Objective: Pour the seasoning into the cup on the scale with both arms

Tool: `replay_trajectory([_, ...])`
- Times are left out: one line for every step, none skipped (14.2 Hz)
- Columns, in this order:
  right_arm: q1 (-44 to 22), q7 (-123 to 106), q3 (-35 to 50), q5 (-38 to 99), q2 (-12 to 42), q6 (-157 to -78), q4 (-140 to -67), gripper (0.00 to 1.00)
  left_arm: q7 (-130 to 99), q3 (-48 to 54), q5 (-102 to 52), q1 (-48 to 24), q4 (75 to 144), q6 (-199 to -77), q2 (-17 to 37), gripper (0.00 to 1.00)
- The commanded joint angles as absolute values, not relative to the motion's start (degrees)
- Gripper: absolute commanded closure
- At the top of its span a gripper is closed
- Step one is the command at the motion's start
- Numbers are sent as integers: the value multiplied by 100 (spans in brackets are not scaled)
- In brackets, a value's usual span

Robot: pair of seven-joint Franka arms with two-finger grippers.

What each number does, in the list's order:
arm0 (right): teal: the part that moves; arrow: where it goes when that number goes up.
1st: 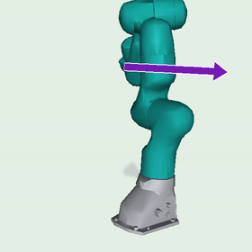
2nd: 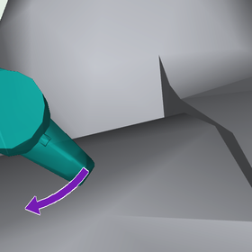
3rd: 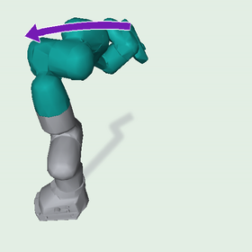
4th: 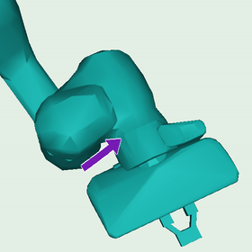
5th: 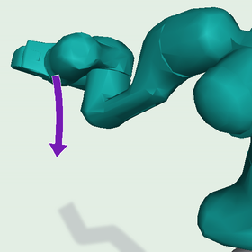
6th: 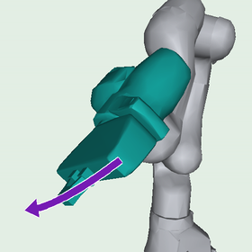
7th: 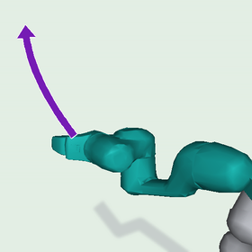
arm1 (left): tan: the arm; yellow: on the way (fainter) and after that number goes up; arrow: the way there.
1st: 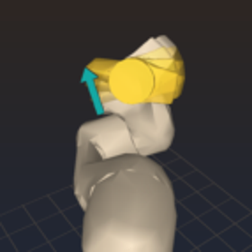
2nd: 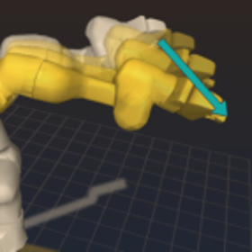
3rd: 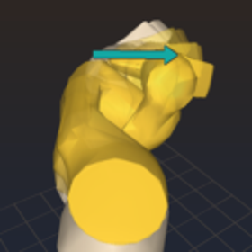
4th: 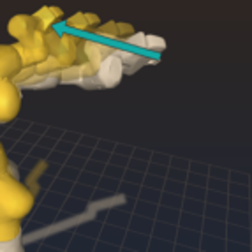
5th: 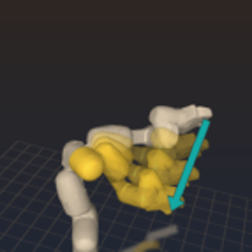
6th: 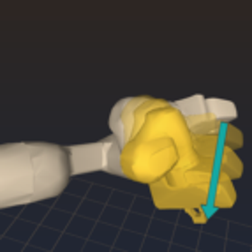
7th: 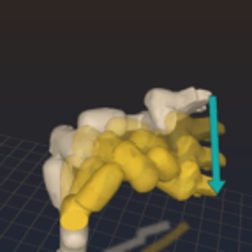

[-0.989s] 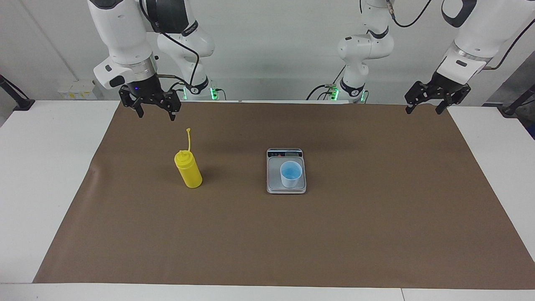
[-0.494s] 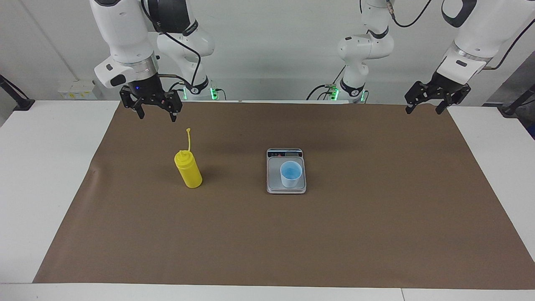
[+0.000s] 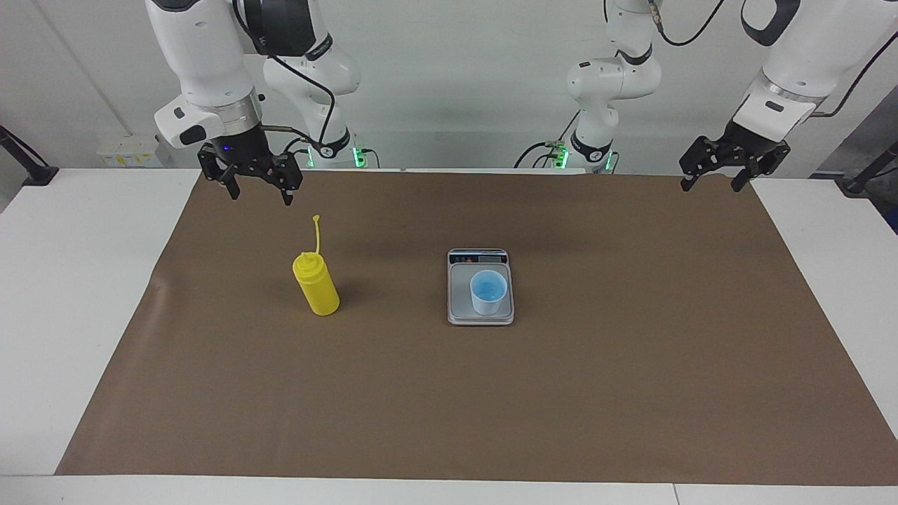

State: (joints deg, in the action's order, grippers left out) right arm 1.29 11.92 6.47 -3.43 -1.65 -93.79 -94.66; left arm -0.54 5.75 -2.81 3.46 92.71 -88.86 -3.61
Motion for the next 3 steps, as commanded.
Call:
replay_trajectory([185,1266,677,-325,-255,-9404,-9580,0,-88,598,-229,396,9343,-8815,-457,0])
replay_trajectory([193,1266,677,-325,-255,-9404,-9580,0,-88,598,-229,396,9343,-8815,-457,0])
replay_trajectory([202,1257,677,-325,-255,-9404,-9580,0,-88,598,-229,387,9343,-8815,-457,0])
